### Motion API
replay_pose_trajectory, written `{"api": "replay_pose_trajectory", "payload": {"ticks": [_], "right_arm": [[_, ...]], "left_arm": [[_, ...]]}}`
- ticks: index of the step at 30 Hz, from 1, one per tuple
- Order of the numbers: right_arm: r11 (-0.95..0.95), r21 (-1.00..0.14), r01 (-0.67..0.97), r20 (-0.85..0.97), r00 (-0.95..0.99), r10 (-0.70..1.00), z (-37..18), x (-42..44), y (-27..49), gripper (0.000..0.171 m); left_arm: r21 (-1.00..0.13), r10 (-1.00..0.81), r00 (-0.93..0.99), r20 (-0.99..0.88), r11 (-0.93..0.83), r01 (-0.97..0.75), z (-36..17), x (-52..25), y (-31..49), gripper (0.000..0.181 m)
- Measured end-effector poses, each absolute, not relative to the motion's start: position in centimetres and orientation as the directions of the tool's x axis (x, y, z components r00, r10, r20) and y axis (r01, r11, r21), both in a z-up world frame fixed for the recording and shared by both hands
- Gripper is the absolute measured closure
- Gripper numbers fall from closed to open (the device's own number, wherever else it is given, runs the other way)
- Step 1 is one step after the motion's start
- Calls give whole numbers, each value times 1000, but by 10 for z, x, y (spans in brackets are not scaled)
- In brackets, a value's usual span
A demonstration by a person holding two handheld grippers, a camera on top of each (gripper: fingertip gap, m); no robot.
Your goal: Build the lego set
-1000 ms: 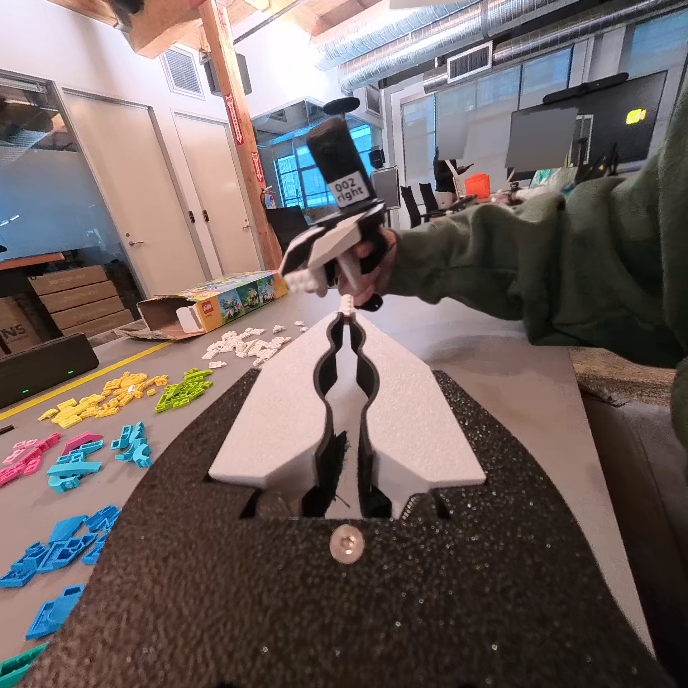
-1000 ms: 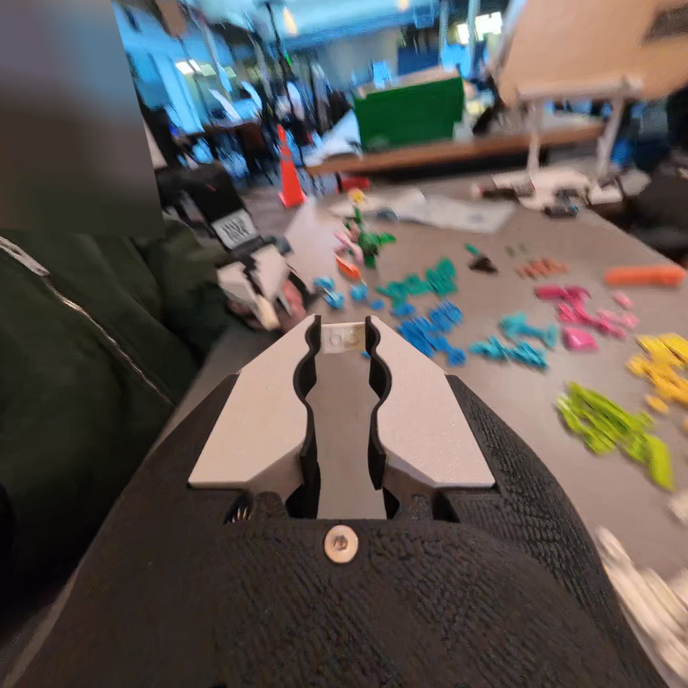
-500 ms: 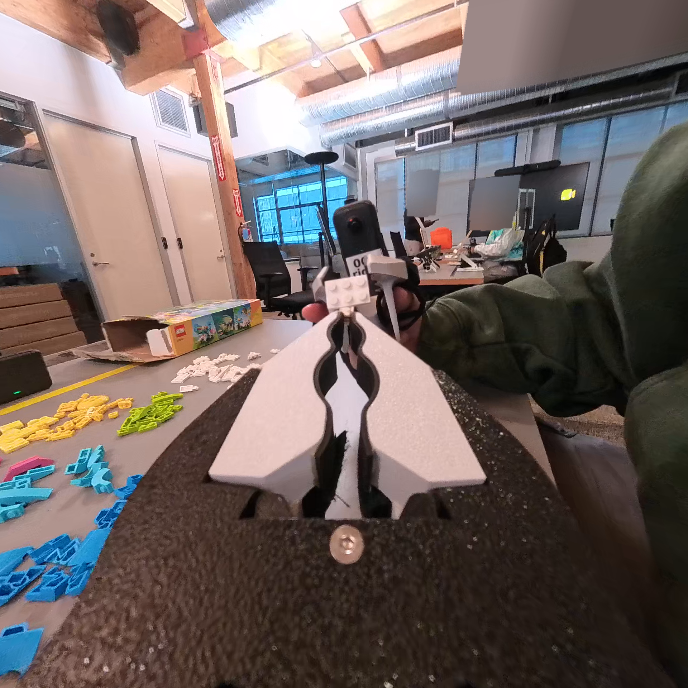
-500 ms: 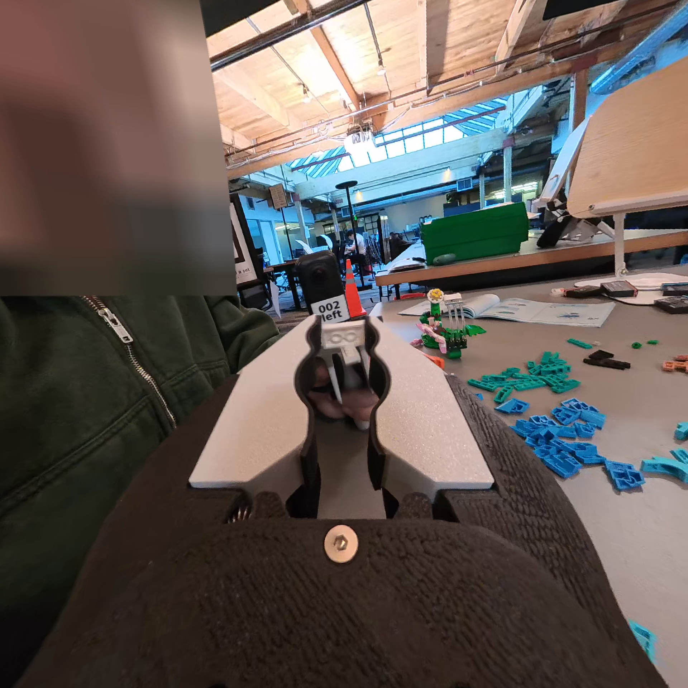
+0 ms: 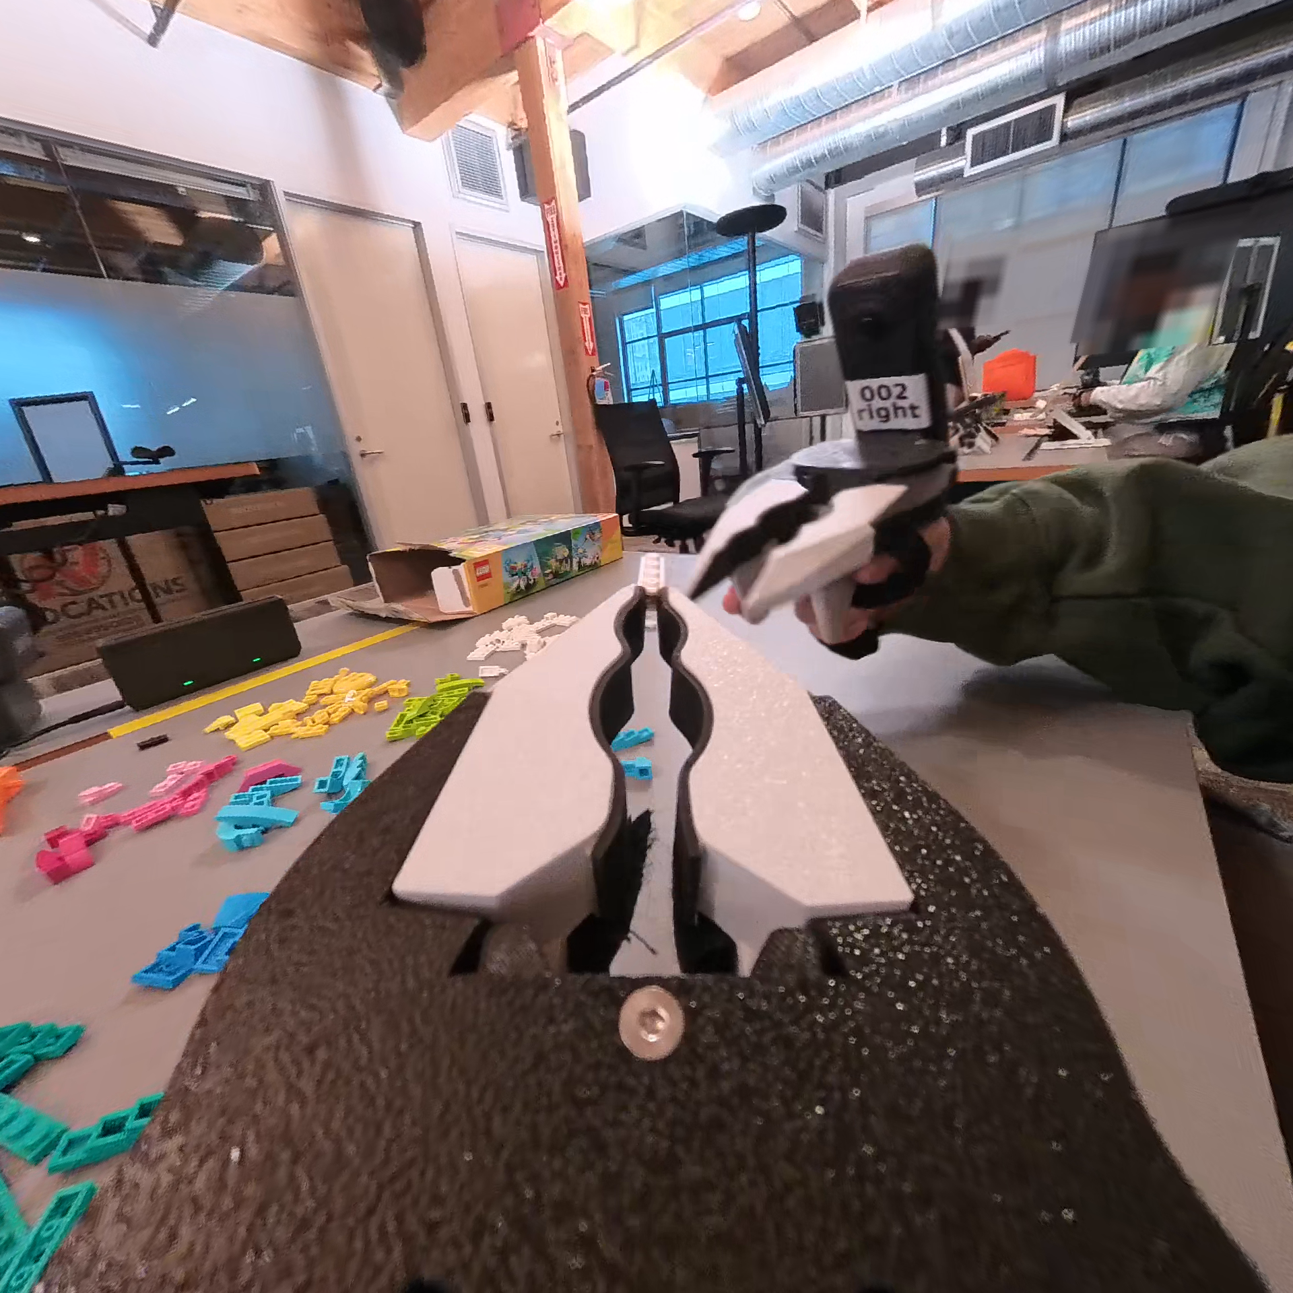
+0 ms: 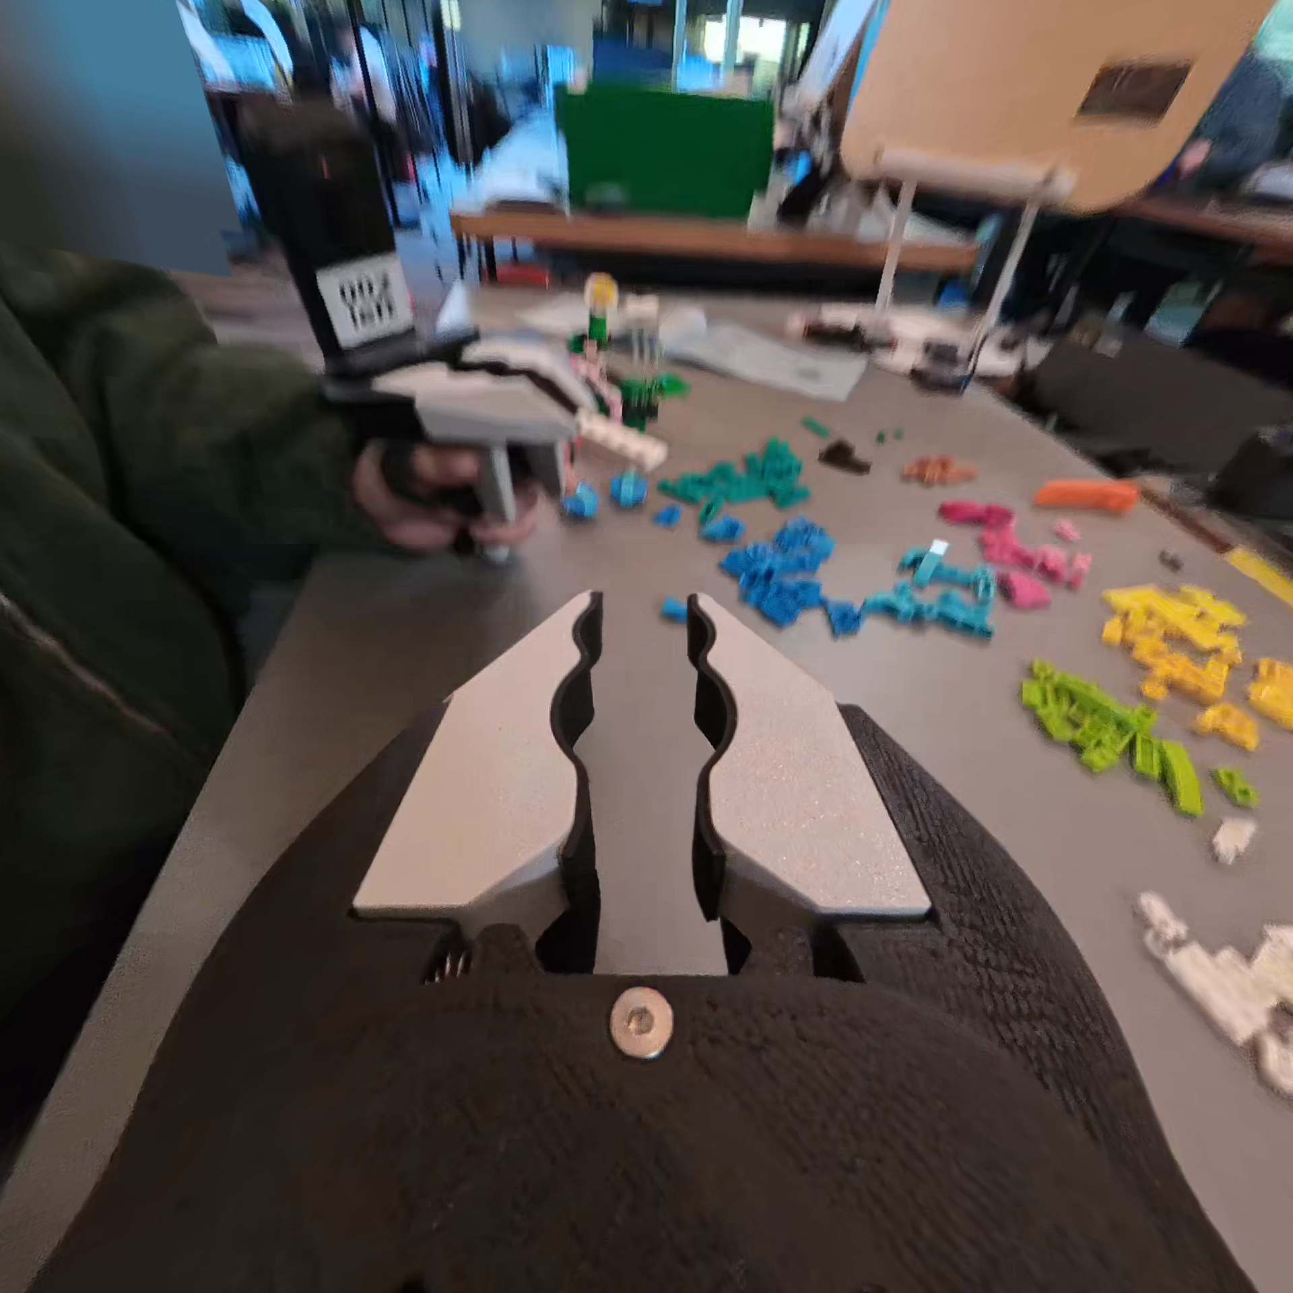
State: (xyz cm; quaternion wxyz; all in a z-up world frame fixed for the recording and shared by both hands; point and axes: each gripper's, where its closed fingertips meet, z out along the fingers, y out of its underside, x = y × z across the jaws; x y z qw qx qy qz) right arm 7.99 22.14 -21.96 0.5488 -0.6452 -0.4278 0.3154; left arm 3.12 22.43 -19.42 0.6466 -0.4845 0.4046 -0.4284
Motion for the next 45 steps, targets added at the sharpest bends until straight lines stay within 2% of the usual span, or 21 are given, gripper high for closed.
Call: {"api": "replay_pose_trajectory", "payload": {"ticks": [3, 6, 11, 14, 15, 16, 17, 20, 22, 23, 25, 27, 28, 29, 31, 33, 37, 40, 42, 43, 45], "right_arm": [[-186, -913, 364, -10, 437, 900, -253, 77, 201, 139], [-246, -823, 512, 8, 444, 896, -287, 79, 183, 132], [-359, -772, 525, -30, 535, 845, -313, 83, 183, 128], [-348, -761, 548, 3, 539, 842, -316, 83, 186, 131], [-349, -760, 548, 2, 540, 842, -315, 81, 188, 135], [-342, -760, 553, 4, 530, 848, -315, 80, 189, 148], [-325, -755, 569, 18, 514, 857, -315, 78, 189, 148], [-219, -674, 706, 200, 459, 866, -309, 91, 197, 148], [-108, -513, 851, 408, 353, 842, -300, 111, 208, 149], [-31, -362, 932, 528, 232, 817, -296, 124, 214, 149], [126, 69, 990, 668, -140, 731, -289, 150, 224, 149], [246, 471, 847, 587, -508, 630, -286, 168, 229, 148], [297, 603, 740, 503, -642, 578, -288, 172, 229, 148], [345, 693, 633, 418, -743, 523, -291, 172, 227, 148], [414, 787, 458, 279, -862, 423, -299, 171, 222, 148], [454, 809, 374, 203, -902, 381, -306, 170, 214, 148], [497, 810, 313, 165, -933, 319, -316, 158, 197, 149], [489, 772, 407, 250, -901, 354, -314, 152, 193, 145], [466, 673, 574, 374, -808, 455, -310, 149, 190, 132], [429, 582, 691, 447, -712, 541, -307, 148, 188, 126], [278, 290, 916, 559, -398, 727, -301, 147, 183, 124]], "left_arm": [[-974, -947, 305, -101, 157, 165, -194, 31, 225, 181], [-974, -949, 295, -109, 162, 160, -195, 32, 223, 181], [-975, -952, 284, -113, 162, 155, -196, 34, 221, 181], [-975, -954, 279, -115, 162, 153, -196, 35, 221, 181], [-975, -954, 278, -116, 163, 152, -196, 35, 220, 181], [-975, -954, 278, -116, 163, 152, -196, 35, 220, 181], [-975, -953, 279, -116, 164, 153, -196, 35, 221, 181], [-974, -952, 286, -112, 163, 159, -195, 34, 221, 181], [-973, -951, 290, -111, 163, 162, -195, 33, 222, 181], [-973, -950, 292, -110, 163, 162, -194, 33, 222, 181], [-973, -949, 294, -110, 163, 163, -194, 32, 222, 181], [-973, -949, 295, -109, 162, 163, -194, 33, 223, 181], [-973, -949, 295, -108, 162, 163, -194, 33, 223, 181], [-973, -949, 295, -108, 162, 163, -194, 33, 223, 181], [-973, -949, 295, -110, 163, 162, -194, 33, 223, 181], [-973, -949, 294, -113, 166, 162, -194, 32, 222, 181], [-973, -950, 292, -114, 166, 162, -194, 32, 221, 181], [-973, -950, 291, -114, 166, 163, -194, 33, 221, 181], [-973, -950, 290, -114, 167, 162, -194, 33, 221, 181], [-973, -950, 289, -115, 167, 161, -195, 33, 221, 181], [-973, -951, 287, -117, 168, 159, -195, 33, 221, 181]]}}
